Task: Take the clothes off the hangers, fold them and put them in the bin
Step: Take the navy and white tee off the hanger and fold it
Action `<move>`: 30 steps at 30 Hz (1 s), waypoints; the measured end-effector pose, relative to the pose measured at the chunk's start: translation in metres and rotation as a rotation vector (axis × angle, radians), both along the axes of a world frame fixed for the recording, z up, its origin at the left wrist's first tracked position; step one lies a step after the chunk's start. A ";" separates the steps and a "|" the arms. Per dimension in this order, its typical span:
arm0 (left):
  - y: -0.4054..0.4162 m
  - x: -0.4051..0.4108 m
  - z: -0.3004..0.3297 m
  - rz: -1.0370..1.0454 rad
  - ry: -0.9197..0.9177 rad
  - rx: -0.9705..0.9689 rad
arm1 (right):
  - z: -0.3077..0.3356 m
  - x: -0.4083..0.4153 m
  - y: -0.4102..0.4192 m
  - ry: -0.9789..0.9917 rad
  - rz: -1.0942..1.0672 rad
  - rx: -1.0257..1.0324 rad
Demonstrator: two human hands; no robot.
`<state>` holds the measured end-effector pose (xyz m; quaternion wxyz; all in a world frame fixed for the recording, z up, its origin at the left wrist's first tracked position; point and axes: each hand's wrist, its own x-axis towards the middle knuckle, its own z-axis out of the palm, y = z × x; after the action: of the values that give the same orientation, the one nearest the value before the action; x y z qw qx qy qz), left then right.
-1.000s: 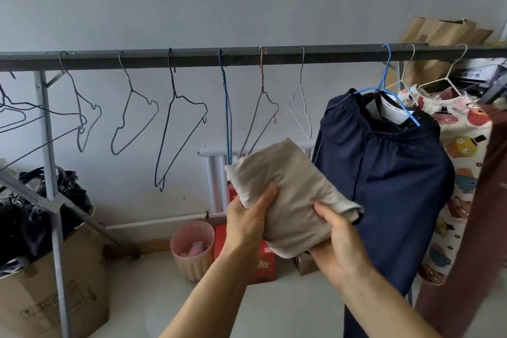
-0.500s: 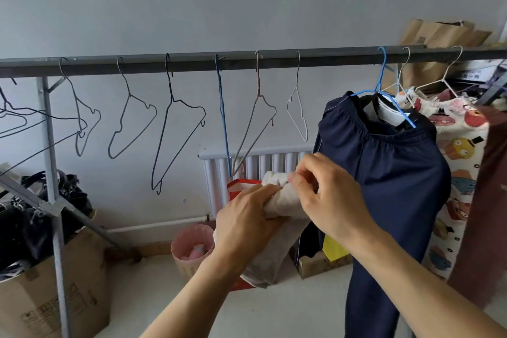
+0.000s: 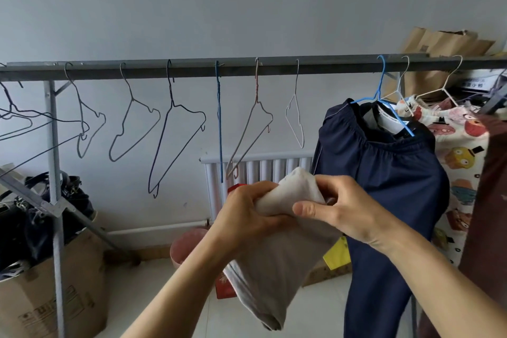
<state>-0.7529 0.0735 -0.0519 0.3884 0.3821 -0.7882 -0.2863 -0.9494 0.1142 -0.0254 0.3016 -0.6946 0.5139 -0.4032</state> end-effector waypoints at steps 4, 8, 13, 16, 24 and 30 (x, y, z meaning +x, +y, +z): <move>0.004 -0.007 0.007 -0.030 0.008 0.068 | 0.006 -0.010 0.004 0.068 -0.049 -0.138; 0.008 -0.005 0.022 -0.038 -0.210 0.304 | 0.009 -0.010 0.005 0.225 -0.093 -0.280; 0.022 0.026 0.036 -0.181 -0.088 0.446 | 0.009 0.000 -0.003 0.090 0.058 -0.168; 0.026 0.047 0.033 -0.213 -0.069 0.454 | 0.011 0.020 -0.010 0.179 0.269 0.077; 0.034 0.164 0.004 0.007 0.133 0.442 | -0.012 0.111 -0.021 -0.041 0.271 0.006; 0.057 0.263 -0.025 0.308 0.668 0.420 | -0.038 0.212 -0.029 -0.259 0.207 -0.020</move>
<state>-0.4903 0.1309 -0.0767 0.5745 0.4525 -0.4770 -0.4876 -0.7375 0.0849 -0.0633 0.3983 -0.6890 0.3923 -0.4612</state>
